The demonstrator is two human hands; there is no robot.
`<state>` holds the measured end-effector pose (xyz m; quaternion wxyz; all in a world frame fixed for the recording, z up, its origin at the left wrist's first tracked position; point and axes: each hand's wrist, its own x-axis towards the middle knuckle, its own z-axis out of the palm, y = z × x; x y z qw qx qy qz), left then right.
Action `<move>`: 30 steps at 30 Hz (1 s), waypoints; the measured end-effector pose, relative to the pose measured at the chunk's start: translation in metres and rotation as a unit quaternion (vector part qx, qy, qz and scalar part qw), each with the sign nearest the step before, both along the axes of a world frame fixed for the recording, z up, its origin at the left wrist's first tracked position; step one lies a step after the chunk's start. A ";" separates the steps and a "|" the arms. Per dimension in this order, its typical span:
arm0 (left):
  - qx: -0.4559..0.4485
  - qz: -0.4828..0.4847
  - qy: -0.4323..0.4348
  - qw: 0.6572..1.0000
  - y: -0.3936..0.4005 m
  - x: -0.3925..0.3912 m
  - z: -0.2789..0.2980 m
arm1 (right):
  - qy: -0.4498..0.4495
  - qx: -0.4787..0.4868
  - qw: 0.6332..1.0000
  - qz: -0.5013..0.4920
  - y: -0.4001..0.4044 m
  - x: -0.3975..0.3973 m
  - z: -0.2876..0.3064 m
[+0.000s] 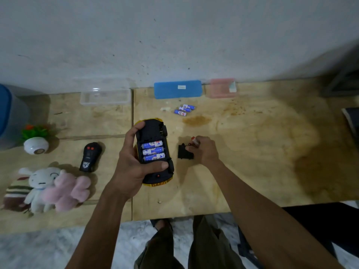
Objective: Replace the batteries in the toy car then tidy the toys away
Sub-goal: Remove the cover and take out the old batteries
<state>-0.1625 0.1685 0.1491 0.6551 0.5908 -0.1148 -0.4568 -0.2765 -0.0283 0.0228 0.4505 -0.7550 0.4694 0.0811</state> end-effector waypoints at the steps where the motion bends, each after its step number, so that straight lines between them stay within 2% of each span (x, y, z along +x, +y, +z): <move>1: 0.002 -0.001 -0.002 1.000 -0.001 0.000 0.001 | -0.005 0.006 1.000 -0.008 0.000 0.000 0.000; 4: 0.003 -0.007 -0.007 1.000 -0.004 -0.001 0.002 | -0.010 -0.027 0.999 -0.031 -0.002 -0.002 -0.002; 8: 0.000 -0.010 -0.007 1.000 -0.007 -0.003 0.003 | -0.011 -0.042 0.999 -0.006 -0.006 -0.003 -0.005; 10: -0.003 -0.012 -0.006 1.000 -0.009 -0.005 0.003 | -0.034 -0.005 0.999 -0.030 -0.008 -0.003 -0.003; 15: 0.005 -0.008 -0.004 1.000 -0.008 -0.008 0.003 | -0.051 -0.052 0.994 -0.079 -0.010 -0.015 0.005; 20: 0.007 -0.012 -0.004 1.000 -0.010 -0.013 0.004 | -0.018 -0.114 0.984 -0.137 -0.008 -0.022 0.000; 23: 0.008 -0.016 -0.006 1.000 -0.012 -0.017 0.005 | -0.007 -0.117 0.978 -0.174 -0.006 -0.018 -0.004; 30: 0.009 -0.016 0.002 1.000 -0.011 -0.022 0.008 | 0.005 -0.109 0.980 -0.167 -0.009 -0.016 -0.021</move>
